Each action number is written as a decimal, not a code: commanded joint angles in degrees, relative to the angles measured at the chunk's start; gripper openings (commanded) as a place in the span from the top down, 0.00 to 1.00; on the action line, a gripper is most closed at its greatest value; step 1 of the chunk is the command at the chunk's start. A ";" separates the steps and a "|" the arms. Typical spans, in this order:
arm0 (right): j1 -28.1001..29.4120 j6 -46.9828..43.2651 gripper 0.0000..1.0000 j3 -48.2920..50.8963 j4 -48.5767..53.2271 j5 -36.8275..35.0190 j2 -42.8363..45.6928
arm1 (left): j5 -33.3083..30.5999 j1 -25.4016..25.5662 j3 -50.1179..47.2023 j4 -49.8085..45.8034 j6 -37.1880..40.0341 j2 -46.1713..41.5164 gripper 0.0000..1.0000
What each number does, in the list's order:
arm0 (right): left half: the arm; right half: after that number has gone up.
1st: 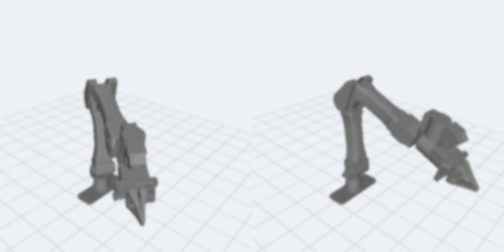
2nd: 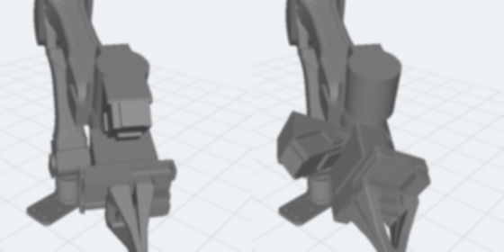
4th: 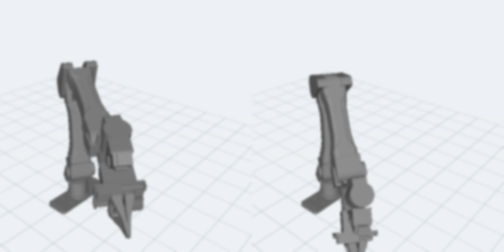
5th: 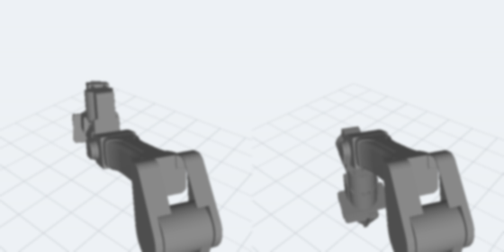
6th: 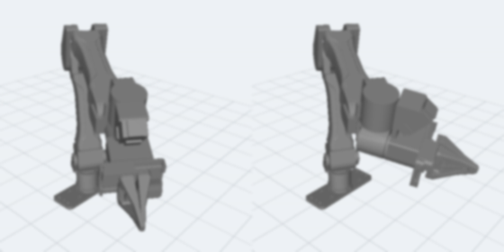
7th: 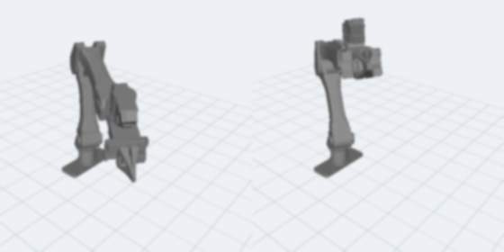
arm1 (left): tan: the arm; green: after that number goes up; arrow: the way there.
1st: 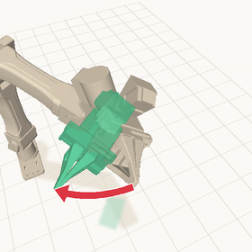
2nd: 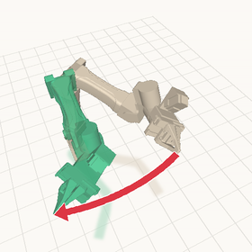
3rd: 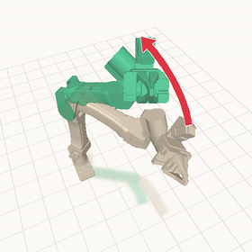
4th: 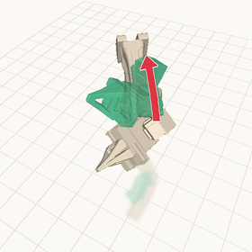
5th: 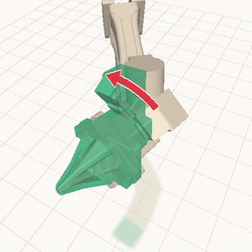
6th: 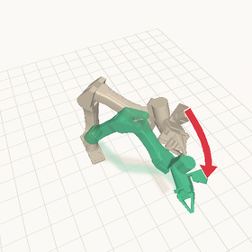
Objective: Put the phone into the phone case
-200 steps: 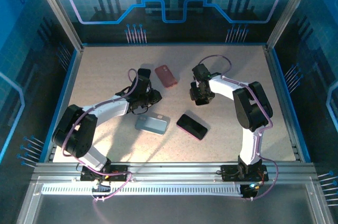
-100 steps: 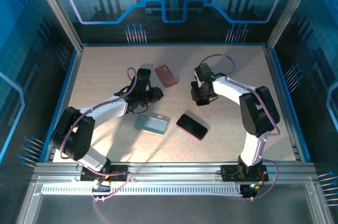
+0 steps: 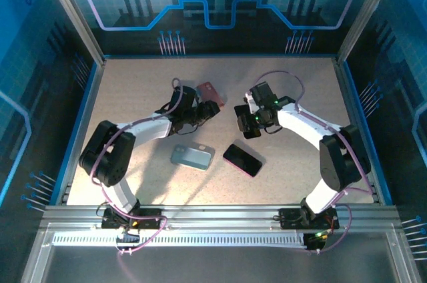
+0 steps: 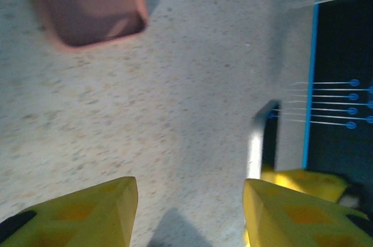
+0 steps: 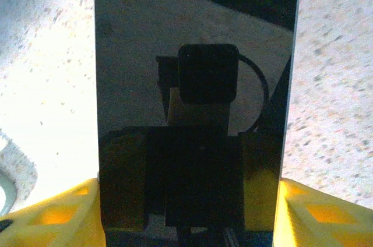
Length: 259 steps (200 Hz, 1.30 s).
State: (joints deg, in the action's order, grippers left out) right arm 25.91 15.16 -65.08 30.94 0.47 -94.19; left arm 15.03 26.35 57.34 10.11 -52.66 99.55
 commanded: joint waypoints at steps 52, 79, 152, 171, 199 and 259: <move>3.18 2.05 0.48 0.01 -0.27 2.59 1.86 | 4.81 3.53 7.95 3.32 -1.24 6.64 0.52; 3.48 2.07 0.48 -1.01 -0.15 2.63 1.47 | 4.83 3.76 6.94 3.77 -1.61 6.95 0.53; 3.67 2.49 0.48 -2.25 0.03 2.64 1.60 | 4.66 3.85 4.53 3.34 -1.37 6.26 0.54; 3.73 2.85 0.48 -2.15 -0.37 2.37 2.12 | 4.91 3.89 4.23 3.66 -1.58 6.28 0.55; 3.73 3.43 0.48 -2.42 -0.60 2.80 2.21 | 5.45 4.14 4.01 4.90 -2.17 6.36 0.55; 3.85 4.44 0.49 -3.21 -1.05 3.57 2.17 | 5.44 4.99 3.86 5.45 -2.27 6.21 0.58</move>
State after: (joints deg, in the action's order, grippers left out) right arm 28.93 18.61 -65.39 31.03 2.22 -94.15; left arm 19.00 30.30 62.41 14.06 -54.15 105.41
